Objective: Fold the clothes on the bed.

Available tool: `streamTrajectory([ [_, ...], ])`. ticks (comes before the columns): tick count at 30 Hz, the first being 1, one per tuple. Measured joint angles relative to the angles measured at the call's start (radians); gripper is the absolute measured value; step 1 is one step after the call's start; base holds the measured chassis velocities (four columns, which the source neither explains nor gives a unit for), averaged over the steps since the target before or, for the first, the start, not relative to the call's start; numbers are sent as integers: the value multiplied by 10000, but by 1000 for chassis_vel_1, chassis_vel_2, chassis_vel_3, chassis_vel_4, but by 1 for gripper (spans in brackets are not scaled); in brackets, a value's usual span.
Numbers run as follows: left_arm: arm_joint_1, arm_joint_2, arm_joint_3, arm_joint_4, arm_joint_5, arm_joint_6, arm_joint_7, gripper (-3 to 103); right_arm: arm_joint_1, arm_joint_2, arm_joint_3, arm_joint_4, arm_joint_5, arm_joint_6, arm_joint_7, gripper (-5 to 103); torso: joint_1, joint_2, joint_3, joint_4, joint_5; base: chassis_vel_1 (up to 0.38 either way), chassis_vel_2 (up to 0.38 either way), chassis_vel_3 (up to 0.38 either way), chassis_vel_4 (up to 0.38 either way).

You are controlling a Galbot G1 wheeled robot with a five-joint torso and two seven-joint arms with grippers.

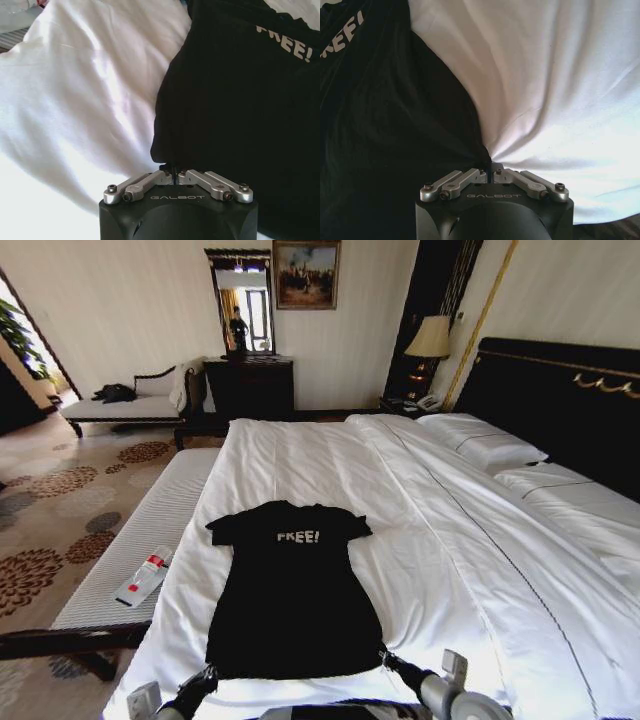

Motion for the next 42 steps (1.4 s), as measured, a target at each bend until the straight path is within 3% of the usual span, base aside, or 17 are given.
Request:
streamTrajectory([
  [7, 442, -155, -289, -64, 268, -203, 37, 0, -673, 408, 544, 680, -72, -672, 471, 1, 0, 0, -1, -1, -3, 0, 0, 0, 0],
  [15, 1065, -249, -274, -318, 625, -340, -10, 0, -1289, 534, 391, 1012, -643, -1073, 862, 1, 0, 1, -1, -1, -2, 0, 0, 0, 0],
  [23, 1661, -259, -420, -357, 833, -660, 30, 0, -1728, 510, 315, 1234, -1012, -1136, 899, 1, -1, 1, -1, -2, -3, 0, 0, 0, 0],
  [42, 1775, -309, -349, -227, 1073, -707, -110, 0, -2121, 559, 91, 1447, -1224, -1270, 1128, 1, -3, 1, -1, -2, -3, 0, 0, 0, 0],
])
